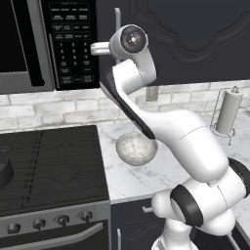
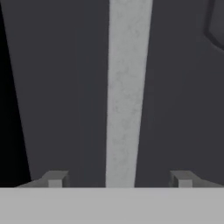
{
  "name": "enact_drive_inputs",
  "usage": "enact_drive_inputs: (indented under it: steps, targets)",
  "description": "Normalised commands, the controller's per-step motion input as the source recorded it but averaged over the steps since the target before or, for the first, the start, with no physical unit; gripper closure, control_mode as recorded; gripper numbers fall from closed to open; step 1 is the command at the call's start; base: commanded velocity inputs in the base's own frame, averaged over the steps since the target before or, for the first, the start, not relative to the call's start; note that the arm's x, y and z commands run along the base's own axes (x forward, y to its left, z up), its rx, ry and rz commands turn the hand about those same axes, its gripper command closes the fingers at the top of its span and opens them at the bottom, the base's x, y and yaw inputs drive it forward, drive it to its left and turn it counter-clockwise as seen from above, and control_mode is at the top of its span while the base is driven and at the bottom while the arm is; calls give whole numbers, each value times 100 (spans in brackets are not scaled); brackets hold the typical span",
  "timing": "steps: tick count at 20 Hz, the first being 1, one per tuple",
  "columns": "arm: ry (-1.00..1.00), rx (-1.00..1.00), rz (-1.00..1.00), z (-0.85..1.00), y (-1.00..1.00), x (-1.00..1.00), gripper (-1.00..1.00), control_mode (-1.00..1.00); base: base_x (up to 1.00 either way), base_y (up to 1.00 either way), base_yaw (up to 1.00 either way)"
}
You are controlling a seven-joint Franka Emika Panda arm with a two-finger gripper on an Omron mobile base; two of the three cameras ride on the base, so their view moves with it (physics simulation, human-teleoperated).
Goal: Open the cabinet and move the ladle to the pot. Then close the cabinet.
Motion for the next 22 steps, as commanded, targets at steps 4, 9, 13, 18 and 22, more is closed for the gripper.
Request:
enact_drive_inputs:
  steps: [4, 9, 13, 18, 22]
  targets:
    - [0, -1, 0, 0, 0, 52, 100, -100, 0, 0, 0]
    - [-12, -1, 1, 0, 0, 7, 100, -100, 0, 0, 0]
    - [-43, -7, 0, 0, 0, -55, 100, -100, 0, 0, 0]
    - [-65, -14, 0, 0, -1, -95, 100, -100, 0, 0, 0]
    - [-44, -2, 0, 6, -22, -97, 100, -100, 0, 0, 0]
